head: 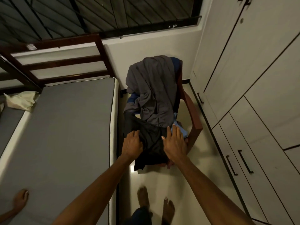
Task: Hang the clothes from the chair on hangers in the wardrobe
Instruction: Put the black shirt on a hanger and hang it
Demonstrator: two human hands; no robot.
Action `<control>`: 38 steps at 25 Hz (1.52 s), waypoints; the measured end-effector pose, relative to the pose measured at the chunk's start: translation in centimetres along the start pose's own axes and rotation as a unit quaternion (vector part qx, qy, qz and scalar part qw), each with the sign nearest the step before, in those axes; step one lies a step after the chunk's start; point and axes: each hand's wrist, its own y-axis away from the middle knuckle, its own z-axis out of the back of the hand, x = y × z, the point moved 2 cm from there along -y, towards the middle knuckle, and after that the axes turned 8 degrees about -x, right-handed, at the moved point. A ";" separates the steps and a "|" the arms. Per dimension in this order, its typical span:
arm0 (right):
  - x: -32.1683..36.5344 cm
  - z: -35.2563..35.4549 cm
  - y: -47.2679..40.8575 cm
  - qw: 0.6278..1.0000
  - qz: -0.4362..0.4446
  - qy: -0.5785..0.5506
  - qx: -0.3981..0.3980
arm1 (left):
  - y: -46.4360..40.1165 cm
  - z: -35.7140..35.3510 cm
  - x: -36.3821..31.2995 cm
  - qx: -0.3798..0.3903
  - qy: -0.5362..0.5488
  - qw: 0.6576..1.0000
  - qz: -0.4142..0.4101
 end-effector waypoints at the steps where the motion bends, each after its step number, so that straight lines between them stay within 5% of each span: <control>1: 0.1 -1.6 -0.9 1.000 -0.009 -0.007 0.006 | -1.6 -0.7 0.8 0.012 0.005 1.000 0.009; 6: 1.7 -9.9 -6.6 0.990 -0.055 -0.009 0.126 | -9.8 -4.8 5.3 0.071 0.019 0.997 0.035; 13: 3.3 -21.0 -12.5 0.965 -0.069 -0.016 0.253 | -23.2 -10.6 10.2 0.117 -0.070 0.986 -0.093; 21: 4.0 -30.2 -18.6 0.935 -0.140 -0.057 0.320 | -29.8 -17.0 12.6 0.232 -0.266 0.910 -0.217; 25: 2.8 -32.2 -16.6 0.902 -0.240 -0.058 0.353 | -29.9 -16.2 12.1 0.171 -0.156 0.954 -0.191; 30: 1.2 -28.5 -14.5 0.868 -0.390 -0.167 0.257 | -28.1 -12.7 10.5 0.151 -0.072 0.963 -0.210; 34: 0.2 -23.1 -13.4 0.839 -0.440 -0.275 0.165 | -27.3 -9.4 7.5 0.272 -0.029 0.952 -0.135; 38: 0.0 -14.5 -12.4 0.813 -0.465 -0.346 0.057 | -25.2 -6.4 3.7 0.407 0.089 0.907 -0.060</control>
